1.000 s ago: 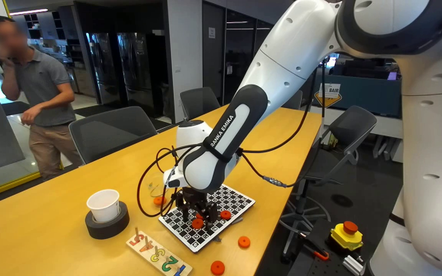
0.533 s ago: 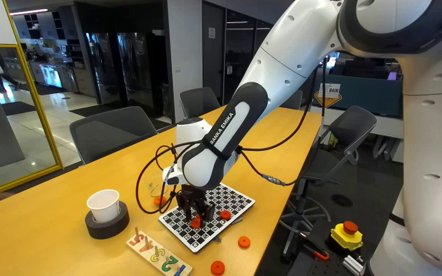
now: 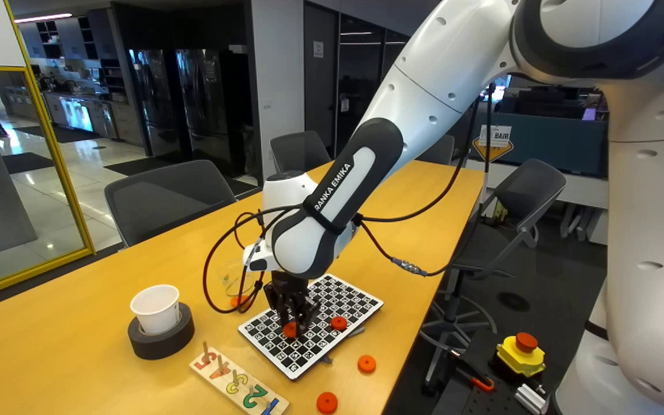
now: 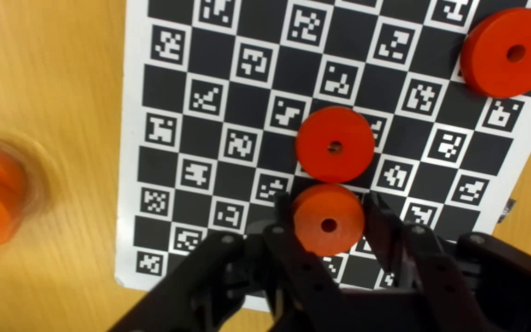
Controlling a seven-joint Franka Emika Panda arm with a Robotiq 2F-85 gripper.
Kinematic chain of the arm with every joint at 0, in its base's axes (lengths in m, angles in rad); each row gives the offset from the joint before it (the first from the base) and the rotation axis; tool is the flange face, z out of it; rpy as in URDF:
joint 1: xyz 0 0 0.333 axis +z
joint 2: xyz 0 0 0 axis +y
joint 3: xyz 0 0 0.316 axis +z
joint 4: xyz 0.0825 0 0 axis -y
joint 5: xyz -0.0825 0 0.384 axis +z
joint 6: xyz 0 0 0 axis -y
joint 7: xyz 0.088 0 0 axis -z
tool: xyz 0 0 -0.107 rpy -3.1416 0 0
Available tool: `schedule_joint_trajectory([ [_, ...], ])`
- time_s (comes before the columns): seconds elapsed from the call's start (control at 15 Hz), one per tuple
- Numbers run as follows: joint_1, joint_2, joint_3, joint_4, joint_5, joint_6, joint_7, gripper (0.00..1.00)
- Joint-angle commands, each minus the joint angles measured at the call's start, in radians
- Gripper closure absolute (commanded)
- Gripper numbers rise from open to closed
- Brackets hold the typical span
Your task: Pick up all the orange objects from the checkers board and the table, and put them in two cups
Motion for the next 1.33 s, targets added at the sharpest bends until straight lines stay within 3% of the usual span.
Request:
schedule_joint_trajectory([
  [0.0, 0.007, -0.052, -0.016, 0.048, -0.006, -0.067, 0.024, 0.77],
  [0.67, 0.039, 0.009, -0.042, 0.378, -0.056, -0.314, 0.024, 0.77],
  [1.27, 0.048, 0.156, -0.033, 0.608, -0.055, -0.393, -0.026, 0.77],
])
